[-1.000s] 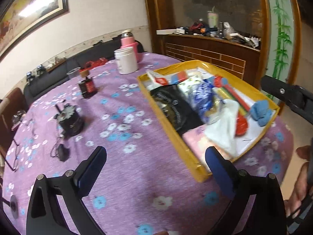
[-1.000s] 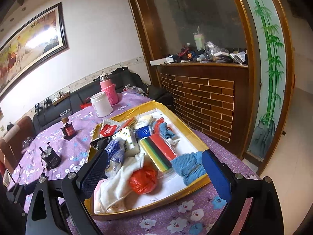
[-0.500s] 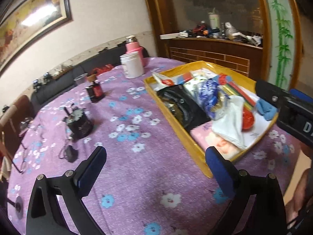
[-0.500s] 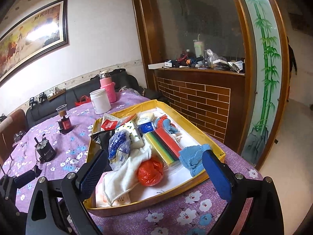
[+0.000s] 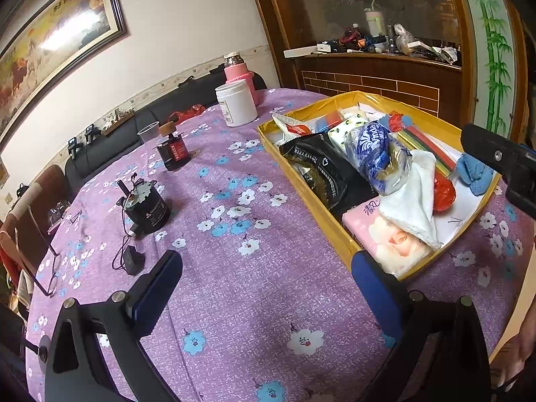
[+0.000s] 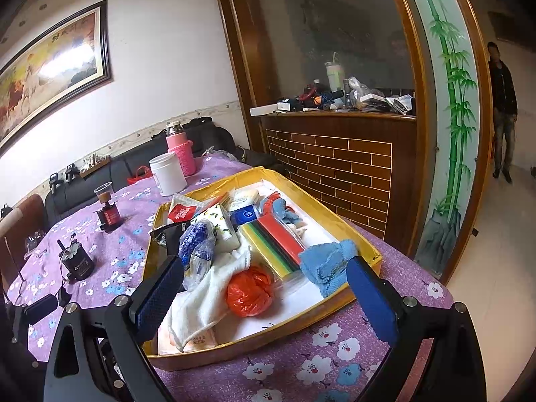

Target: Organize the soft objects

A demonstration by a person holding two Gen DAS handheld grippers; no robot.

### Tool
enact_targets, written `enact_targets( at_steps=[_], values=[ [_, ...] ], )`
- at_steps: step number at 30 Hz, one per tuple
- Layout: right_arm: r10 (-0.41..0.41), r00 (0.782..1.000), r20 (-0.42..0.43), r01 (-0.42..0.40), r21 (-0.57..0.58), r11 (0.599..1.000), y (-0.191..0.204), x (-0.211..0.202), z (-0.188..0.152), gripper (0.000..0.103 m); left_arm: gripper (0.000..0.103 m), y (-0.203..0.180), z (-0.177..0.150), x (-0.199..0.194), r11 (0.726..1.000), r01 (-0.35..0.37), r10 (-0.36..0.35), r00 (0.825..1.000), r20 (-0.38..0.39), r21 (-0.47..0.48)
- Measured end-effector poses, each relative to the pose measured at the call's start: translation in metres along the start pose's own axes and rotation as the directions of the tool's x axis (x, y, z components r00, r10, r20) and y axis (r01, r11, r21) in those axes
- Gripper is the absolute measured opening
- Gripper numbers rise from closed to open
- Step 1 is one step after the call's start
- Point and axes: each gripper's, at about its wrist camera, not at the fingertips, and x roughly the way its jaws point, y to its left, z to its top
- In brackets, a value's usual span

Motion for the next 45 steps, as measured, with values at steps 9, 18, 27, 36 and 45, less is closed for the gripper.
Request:
enact_targets(
  at_steps=[9, 18, 27, 36, 45],
  values=[
    [0.001, 1.000, -0.005, -0.001, -0.005, 1.000, 0.0021, 0.0015, -0.0013, 0.099, 0.101, -0.0002, -0.0014, 0.0012, 1.000, -0.005, 0.005, 1.000, -0.005, 0.005],
    [-0.001, 1.000, -0.006, 0.001, -0.002, 1.000, 0.0020, 0.0005, -0.0011, 0.099, 0.101, -0.0012, -0.0012, 0.0022, 1.000, -0.010, 0.010, 1.000, -0.007, 0.008],
    [-0.001, 1.000, -0.003, 0.001, -0.002, 1.000, 0.0019, 0.0003, -0.0011, 0.099, 0.101, -0.0013, -0.0017, 0.0020, 1.000, -0.012, 0.012, 1.000, -0.005, 0.014],
    [-0.001, 1.000, -0.003, 0.001, -0.001, 1.000, 0.0021, 0.0001, -0.0010, 0.099, 0.101, -0.0020, -0.0016, 0.0020, 1.000, -0.014, 0.014, 1.000, -0.005, 0.014],
    [-0.001, 1.000, -0.005, 0.001, 0.002, 1.000, 0.0018, -0.0004, -0.0017, 0.099, 0.101, -0.0002, -0.0028, -0.0016, 0.999, -0.040, 0.039, 0.999, 0.014, 0.021]
  ],
)
